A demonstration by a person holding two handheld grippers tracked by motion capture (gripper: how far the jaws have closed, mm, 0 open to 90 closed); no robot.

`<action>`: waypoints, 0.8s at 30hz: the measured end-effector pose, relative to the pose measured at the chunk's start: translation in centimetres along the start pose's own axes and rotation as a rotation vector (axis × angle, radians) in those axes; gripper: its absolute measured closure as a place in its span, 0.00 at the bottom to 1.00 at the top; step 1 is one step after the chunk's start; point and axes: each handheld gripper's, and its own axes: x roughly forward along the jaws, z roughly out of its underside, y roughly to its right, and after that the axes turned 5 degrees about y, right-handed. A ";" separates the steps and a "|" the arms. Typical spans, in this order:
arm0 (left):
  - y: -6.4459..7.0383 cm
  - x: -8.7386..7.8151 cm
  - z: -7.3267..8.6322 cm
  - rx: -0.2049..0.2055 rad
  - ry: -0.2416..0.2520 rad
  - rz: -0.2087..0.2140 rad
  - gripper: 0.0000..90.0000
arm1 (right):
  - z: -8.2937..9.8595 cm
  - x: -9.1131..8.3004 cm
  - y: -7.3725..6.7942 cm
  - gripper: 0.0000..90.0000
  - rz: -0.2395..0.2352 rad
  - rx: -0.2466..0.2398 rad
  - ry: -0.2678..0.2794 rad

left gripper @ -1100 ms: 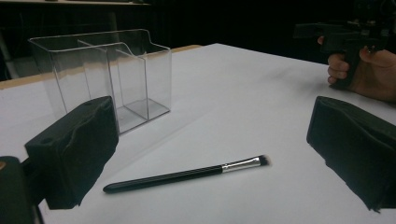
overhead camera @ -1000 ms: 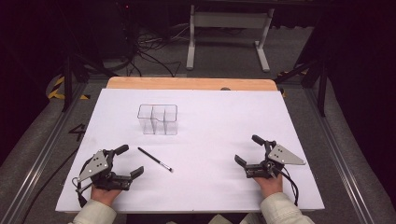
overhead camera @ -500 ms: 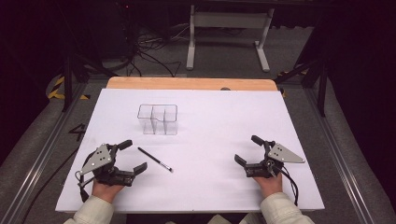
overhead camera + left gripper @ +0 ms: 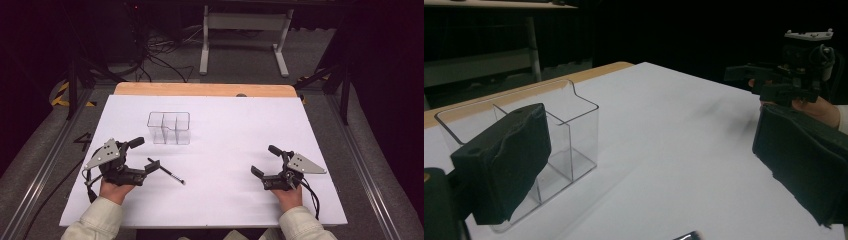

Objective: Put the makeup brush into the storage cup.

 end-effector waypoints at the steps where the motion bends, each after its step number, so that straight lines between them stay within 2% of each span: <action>1: -0.2 0.1 0.0 0.004 0.004 -0.005 0.03 | 0.0 0.0 0.0 0.00 -0.001 -0.001 0.001; 10: -0.9 1.6 -0.5 0.007 -0.011 0.005 0.03 | 0.1 0.1 0.1 0.00 -0.002 0.013 -0.004; 15: -1.5 2.4 -0.9 -0.012 -0.081 0.021 0.04 | 0.1 0.0 0.1 0.00 0.000 0.017 0.000; 22: -1.8 3.2 -1.6 0.023 -0.156 0.022 0.04 | 0.1 -0.1 0.2 0.00 0.005 0.027 0.002; 24: -1.8 3.5 -1.9 0.035 -0.196 0.027 0.04 | 0.1 -0.1 0.2 0.00 0.004 0.035 -0.003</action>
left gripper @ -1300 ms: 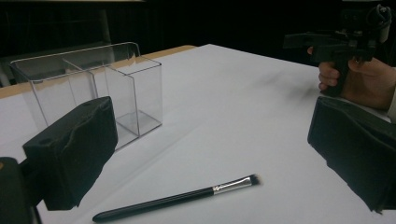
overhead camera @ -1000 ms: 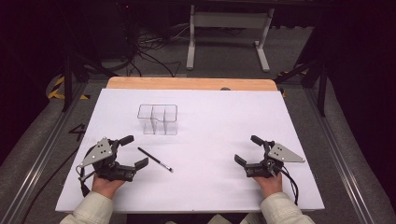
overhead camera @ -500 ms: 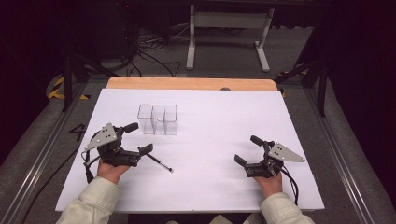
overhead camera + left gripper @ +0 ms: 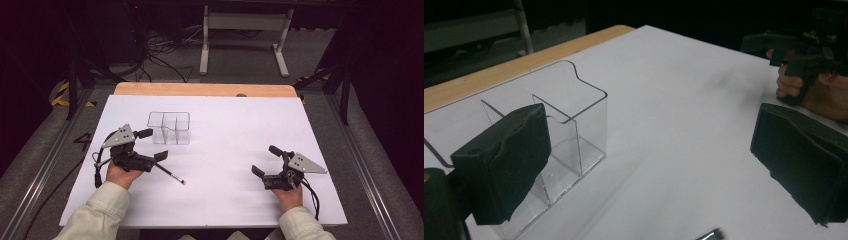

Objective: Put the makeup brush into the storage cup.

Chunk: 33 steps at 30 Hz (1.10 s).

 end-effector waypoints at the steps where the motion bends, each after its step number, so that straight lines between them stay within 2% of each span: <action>1: 0.0 0.2 -0.3 0.015 -0.035 -0.005 0.04 | 0.0 0.0 0.1 0.00 0.002 0.004 -0.005; 10: -0.4 1.2 -1.1 0.042 -0.185 0.018 0.05 | 0.0 0.0 0.1 0.00 0.007 0.014 -0.007; 12: -0.4 1.3 -1.2 0.042 -0.198 0.023 0.05 | 0.0 -0.1 0.1 0.00 0.007 0.016 -0.007; 18: -0.3 2.1 -1.7 0.069 -0.296 0.040 0.05 | 0.0 0.0 0.2 0.00 0.006 0.024 -0.007; 24: -0.1 2.8 -2.1 0.101 -0.372 0.053 0.04 | 0.0 0.0 0.2 0.00 0.004 0.027 -0.008; 33: 0.2 3.6 -2.3 0.145 -0.458 0.046 0.03 | 0.0 0.0 0.2 0.00 0.001 0.030 -0.008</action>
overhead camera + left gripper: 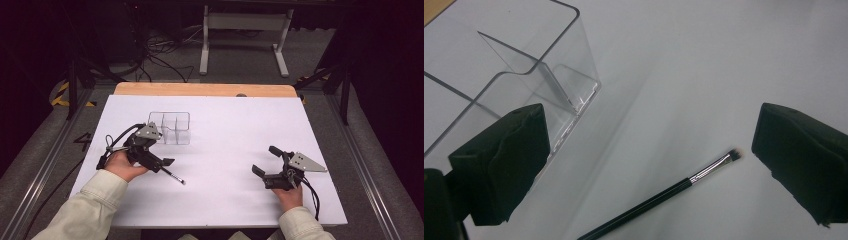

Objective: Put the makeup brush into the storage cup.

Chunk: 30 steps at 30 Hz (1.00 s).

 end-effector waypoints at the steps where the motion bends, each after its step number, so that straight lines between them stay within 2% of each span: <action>1: 0.0 0.1 -0.1 0.003 -0.015 0.008 0.03 | 0.0 0.0 0.0 0.00 0.000 0.000 0.000; 5: -0.2 0.1 -0.5 0.011 -0.072 0.012 0.05 | 0.0 0.0 0.0 0.00 0.000 -0.001 -0.001; 13: -0.1 0.6 -1.1 0.033 -0.138 0.015 0.07 | 0.0 0.0 0.0 0.00 0.000 0.001 -0.001; 18: 0.1 1.4 -1.3 0.085 -0.200 0.031 0.10 | 0.0 0.0 0.0 0.00 0.005 0.002 -0.005; 27: -0.2 2.4 -0.7 0.082 -0.256 0.069 0.12 | 0.0 0.0 0.0 0.00 0.005 0.005 -0.007; 30: 0.0 2.8 -0.3 0.086 -0.271 0.097 0.14 | 0.0 0.0 0.0 0.00 0.004 0.006 -0.007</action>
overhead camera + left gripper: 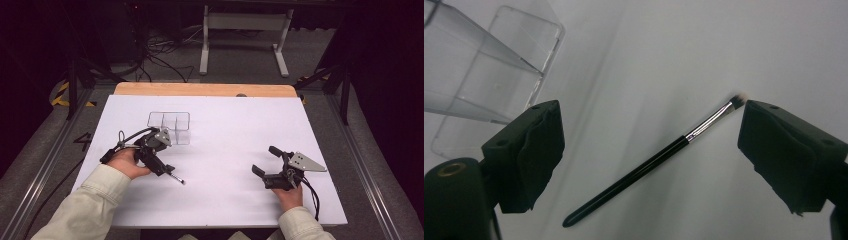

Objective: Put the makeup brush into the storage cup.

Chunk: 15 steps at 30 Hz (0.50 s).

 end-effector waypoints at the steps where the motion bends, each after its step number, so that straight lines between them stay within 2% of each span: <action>1: 0.0 0.0 0.0 0.000 0.000 0.000 0.15 | 0.0 0.0 0.0 0.00 0.000 0.000 0.000; 3: 0.1 0.3 0.1 0.009 -0.020 0.011 0.16 | 0.0 0.0 0.0 0.00 0.000 0.000 -0.001; 5: 0.1 0.6 0.3 -0.002 -0.029 0.026 0.17 | 0.0 0.0 0.0 0.00 -0.001 0.001 -0.001; 12: 0.1 1.5 0.7 -0.015 -0.066 0.032 0.20 | 0.0 0.0 0.1 0.00 0.002 0.008 -0.004; 15: 0.2 1.7 0.7 -0.008 -0.087 0.037 0.23 | 0.0 0.0 0.1 0.00 0.002 0.009 -0.005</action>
